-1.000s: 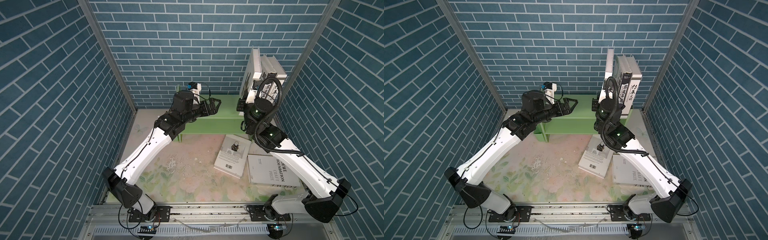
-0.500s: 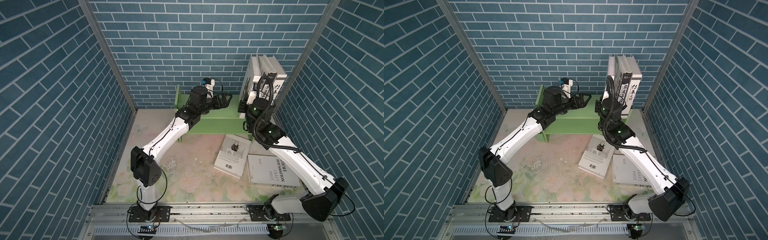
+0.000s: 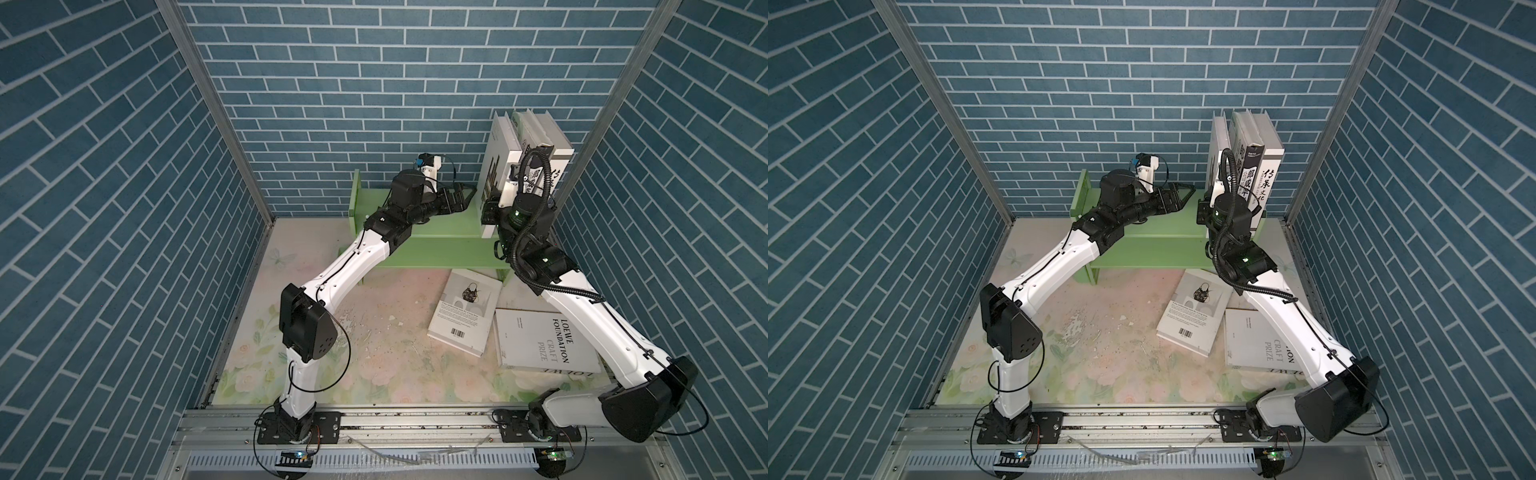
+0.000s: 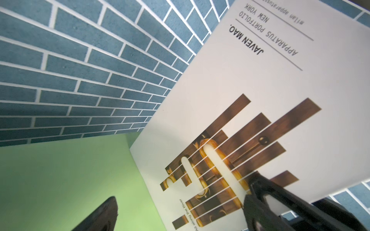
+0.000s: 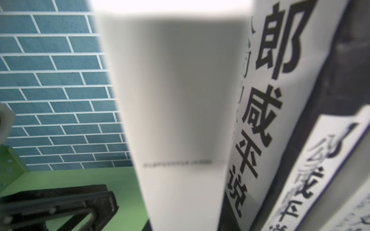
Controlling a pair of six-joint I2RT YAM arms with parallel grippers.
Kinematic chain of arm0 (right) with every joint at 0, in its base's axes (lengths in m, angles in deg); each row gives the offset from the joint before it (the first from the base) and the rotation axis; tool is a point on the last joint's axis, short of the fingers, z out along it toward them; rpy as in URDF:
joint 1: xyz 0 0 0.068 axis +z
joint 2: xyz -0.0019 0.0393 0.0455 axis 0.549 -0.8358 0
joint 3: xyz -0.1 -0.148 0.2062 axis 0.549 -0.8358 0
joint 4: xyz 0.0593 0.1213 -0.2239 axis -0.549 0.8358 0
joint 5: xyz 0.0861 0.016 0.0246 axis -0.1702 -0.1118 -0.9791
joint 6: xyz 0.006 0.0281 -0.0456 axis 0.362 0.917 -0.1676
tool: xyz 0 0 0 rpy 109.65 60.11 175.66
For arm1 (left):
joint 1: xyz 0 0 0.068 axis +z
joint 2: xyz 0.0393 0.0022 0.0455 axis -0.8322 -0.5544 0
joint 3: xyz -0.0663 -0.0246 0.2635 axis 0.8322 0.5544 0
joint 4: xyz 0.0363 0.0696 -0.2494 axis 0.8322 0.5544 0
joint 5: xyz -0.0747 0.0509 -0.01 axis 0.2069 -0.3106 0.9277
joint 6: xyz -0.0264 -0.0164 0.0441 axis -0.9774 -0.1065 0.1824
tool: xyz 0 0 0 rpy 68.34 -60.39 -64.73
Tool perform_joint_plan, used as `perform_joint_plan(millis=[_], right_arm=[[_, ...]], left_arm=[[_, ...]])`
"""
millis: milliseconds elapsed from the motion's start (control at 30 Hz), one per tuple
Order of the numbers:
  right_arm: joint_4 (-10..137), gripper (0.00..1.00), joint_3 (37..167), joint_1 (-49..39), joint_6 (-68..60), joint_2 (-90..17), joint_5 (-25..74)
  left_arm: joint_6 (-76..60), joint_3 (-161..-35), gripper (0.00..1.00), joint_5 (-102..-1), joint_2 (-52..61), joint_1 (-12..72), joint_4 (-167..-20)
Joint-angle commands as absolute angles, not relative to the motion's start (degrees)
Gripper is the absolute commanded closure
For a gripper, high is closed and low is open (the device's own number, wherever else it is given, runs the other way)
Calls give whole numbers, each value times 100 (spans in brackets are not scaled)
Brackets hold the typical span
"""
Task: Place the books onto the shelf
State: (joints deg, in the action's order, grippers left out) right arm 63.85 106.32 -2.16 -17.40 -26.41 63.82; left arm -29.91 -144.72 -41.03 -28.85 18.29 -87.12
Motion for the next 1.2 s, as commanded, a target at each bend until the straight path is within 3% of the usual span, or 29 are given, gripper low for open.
perform_joint_plan(millis=[0, 433, 700, 967, 1167], right_arm=[[6429, 59, 10750, -247, -1626, -2581, 6321], [7048, 40, 10787, -244, -1347, -2162, 6258], [8391, 23, 11001, -245, -969, -1735, 5886], [9053, 20, 10715, -249, -597, -1128, 6381], [9739, 18, 10719, -454, -373, -1078, 6179]], left_arm=[[-3132, -14699, 0, -3976, -3134, 1774, -8848], [-3436, -15075, 0, -4027, -3493, 1758, -8871], [-3610, -15212, 0, -4015, -3673, 1762, -8869], [-4389, -15177, 5, -3953, -3864, 1766, -9195], [-4564, -15002, 6, -4288, -3852, 1683, -9409]])
